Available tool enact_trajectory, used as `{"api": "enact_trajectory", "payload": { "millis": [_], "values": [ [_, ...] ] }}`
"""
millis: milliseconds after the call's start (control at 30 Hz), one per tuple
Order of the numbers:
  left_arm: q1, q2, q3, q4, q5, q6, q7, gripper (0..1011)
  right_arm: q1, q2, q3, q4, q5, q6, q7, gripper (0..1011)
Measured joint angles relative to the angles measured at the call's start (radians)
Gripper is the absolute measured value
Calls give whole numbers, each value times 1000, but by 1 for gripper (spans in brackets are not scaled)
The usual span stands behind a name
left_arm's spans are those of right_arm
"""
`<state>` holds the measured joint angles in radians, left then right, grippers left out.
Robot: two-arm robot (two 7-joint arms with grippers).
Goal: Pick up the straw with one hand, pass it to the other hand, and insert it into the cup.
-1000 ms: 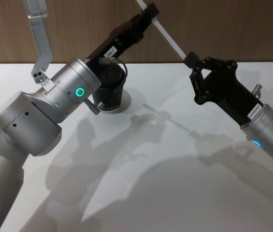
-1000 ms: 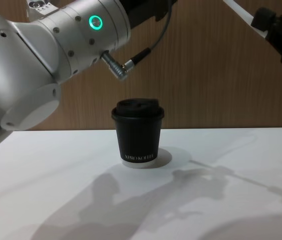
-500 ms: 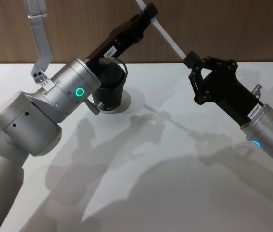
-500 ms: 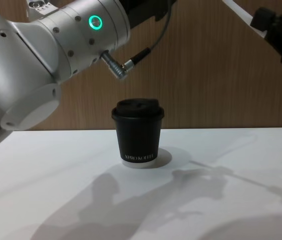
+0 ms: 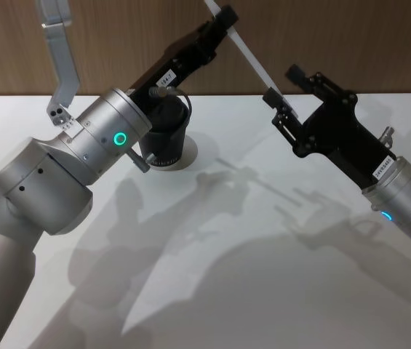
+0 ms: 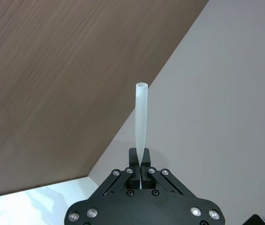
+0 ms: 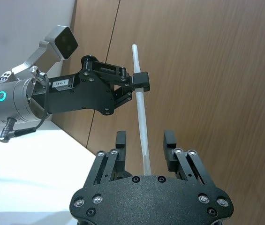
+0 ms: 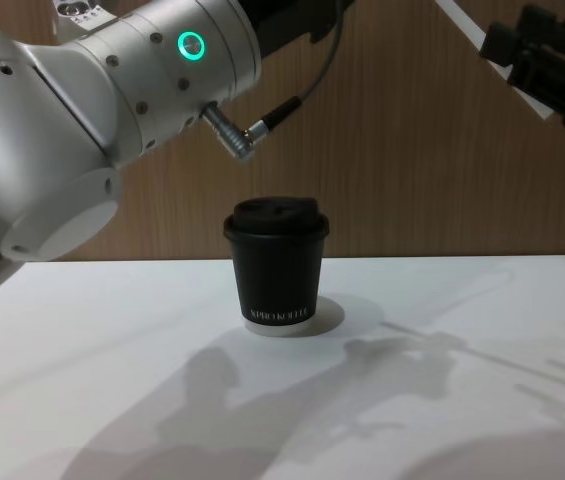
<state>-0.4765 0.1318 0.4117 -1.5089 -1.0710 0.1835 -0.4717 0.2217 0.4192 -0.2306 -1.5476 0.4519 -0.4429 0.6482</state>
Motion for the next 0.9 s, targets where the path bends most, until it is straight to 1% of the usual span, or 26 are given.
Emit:
{"api": "enact_trajectory", "payload": {
  "millis": [100,200,267,300,400,433,467,500,600,633,733,767,800,833,900],
  "values": [
    [-2,4,4,0,13,-8,4,16,0,0,0,0,0,0,0,532],
    [-6,13,9,-2,34,-19,12,16,0,0,0,0,0,0,0,652],
    [-7,17,12,-3,46,-25,18,17,0,0,0,0,0,0,0,712],
    [-10,23,15,-4,59,-31,24,17,0,0,0,0,0,0,0,712],
    [-13,32,22,-8,82,-41,36,17,0,0,0,0,0,0,0,820],
    [-16,39,27,-11,100,-48,44,16,0,0,0,0,0,0,0,862],
    [-17,42,29,-13,108,-51,50,16,0,0,0,0,0,0,0,869],
    [-20,50,34,-16,125,-57,59,17,0,0,0,0,0,0,0,893],
    [-24,60,41,-22,154,-66,76,17,0,0,0,0,0,0,0,971],
    [-27,66,45,-26,172,-71,87,17,0,0,0,0,0,0,0,1001],
    [-32,77,52,-34,205,-79,106,17,0,0,0,0,0,0,0,1001],
    [-35,84,57,-39,228,-83,121,16,0,0,0,0,0,0,0,1001],
    [-37,88,59,-42,235,-84,125,16,0,0,0,0,0,0,0,1001],
    [-40,95,63,-48,260,-87,140,16,0,0,0,0,0,0,0,1001],
    [-43,102,67,-54,282,-89,153,17,0,0,0,0,0,0,0,1001]
  ]
}}
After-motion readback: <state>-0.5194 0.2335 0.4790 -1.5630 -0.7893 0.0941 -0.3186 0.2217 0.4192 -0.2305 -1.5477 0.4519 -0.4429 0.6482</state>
